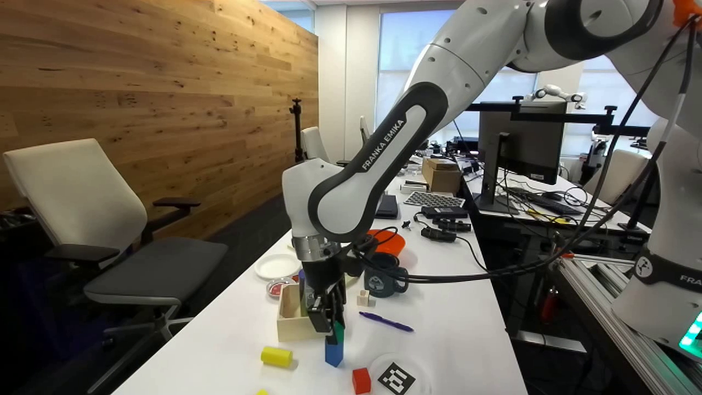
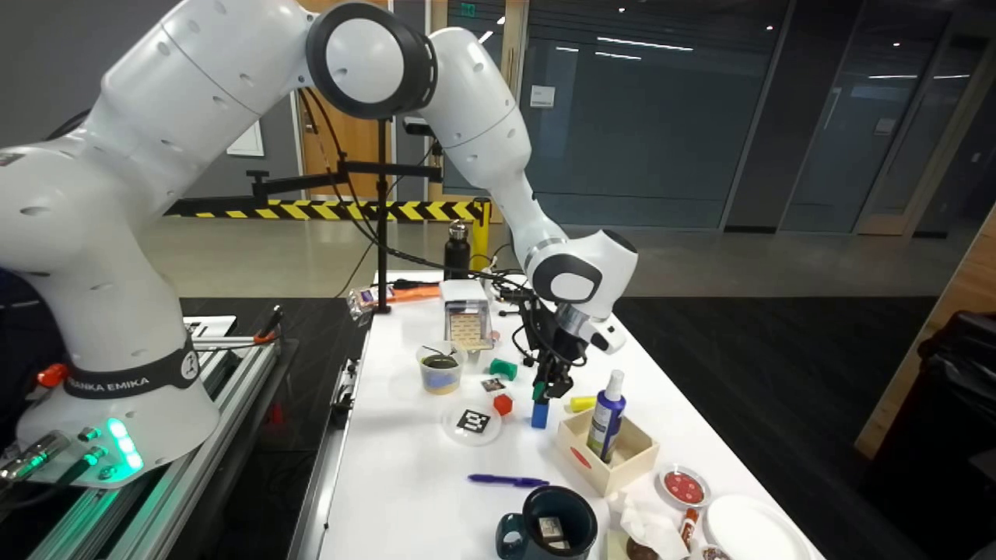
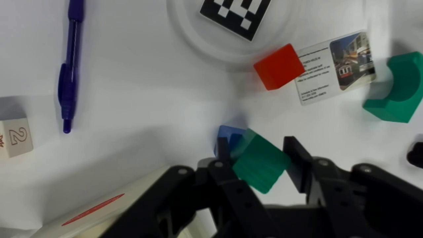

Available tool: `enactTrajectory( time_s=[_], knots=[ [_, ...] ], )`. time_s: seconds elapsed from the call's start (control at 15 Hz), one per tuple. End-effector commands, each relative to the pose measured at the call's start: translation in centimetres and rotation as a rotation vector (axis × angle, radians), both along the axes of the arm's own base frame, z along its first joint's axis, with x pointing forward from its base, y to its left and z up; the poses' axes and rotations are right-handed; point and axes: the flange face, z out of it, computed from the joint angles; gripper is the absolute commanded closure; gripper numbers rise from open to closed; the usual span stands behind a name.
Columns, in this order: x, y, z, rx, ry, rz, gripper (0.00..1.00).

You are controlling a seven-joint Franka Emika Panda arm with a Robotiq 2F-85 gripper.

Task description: Move the green cube to the white object, then close it

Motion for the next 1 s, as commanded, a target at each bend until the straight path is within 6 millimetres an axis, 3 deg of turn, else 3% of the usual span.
enactTrajectory(
  time_s=[0.0, 0.4, 0.67, 0.93],
  knots=[
    [0.4, 0.6, 0.4, -0.024, -0.002, 0.004, 0.81],
    [-1.0, 5.5, 5.9, 0.003, -0.069, 0.138, 0.81],
    [-3.6, 6.4, 10.2, 0.056, -0.068, 0.166, 0.81],
    [-5.6, 6.4, 11.4, 0.143, -0.004, 0.223, 0.81]
  ],
)
